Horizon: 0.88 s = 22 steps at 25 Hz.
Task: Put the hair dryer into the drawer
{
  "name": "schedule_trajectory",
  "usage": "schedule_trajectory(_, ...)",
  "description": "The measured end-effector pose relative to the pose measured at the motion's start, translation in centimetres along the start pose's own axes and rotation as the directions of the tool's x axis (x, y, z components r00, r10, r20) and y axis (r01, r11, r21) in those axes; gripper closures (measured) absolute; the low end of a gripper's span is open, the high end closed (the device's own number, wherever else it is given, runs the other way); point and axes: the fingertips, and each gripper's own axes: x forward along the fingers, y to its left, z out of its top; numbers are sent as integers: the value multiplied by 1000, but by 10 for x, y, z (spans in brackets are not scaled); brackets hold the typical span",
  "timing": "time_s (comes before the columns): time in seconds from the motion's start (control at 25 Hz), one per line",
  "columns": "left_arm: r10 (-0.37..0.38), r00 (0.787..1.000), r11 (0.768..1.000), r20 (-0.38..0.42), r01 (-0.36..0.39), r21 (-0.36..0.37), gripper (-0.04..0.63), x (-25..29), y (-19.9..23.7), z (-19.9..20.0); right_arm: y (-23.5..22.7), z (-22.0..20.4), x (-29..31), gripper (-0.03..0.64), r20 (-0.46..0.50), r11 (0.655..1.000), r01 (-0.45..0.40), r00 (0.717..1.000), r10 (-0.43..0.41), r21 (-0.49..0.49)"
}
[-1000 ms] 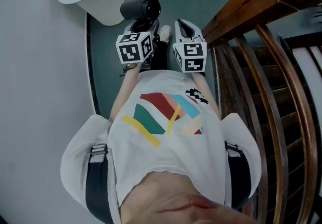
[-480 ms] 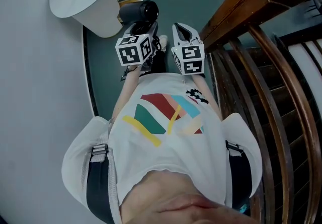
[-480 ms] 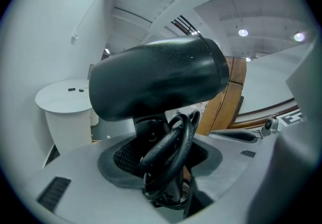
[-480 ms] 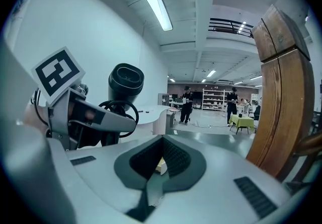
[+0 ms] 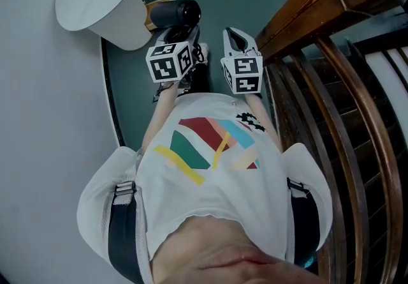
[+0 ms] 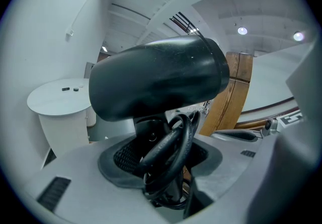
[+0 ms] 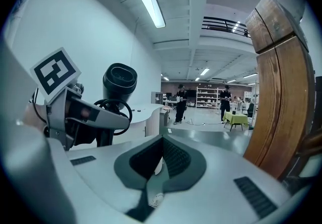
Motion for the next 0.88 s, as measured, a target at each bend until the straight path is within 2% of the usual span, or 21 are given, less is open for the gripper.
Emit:
schedule_trajectory(0.28, 6, 998, 1000, -64, -7, -19, 367, 40, 20, 0, -15, -4, 39, 606, -26, 997, -6, 1000, 8, 76)
schedule_trajectory(0.56, -24, 997, 1000, -75, 23, -15, 367, 89, 48, 34, -28, 10, 93, 607, -61, 996, 21, 998, -16, 88)
schedule_trajectory(0.88, -31, 998, 999, -54, 30, -21, 367, 145, 86, 90, -52, 48, 168, 607, -77, 997, 33, 997, -28, 66)
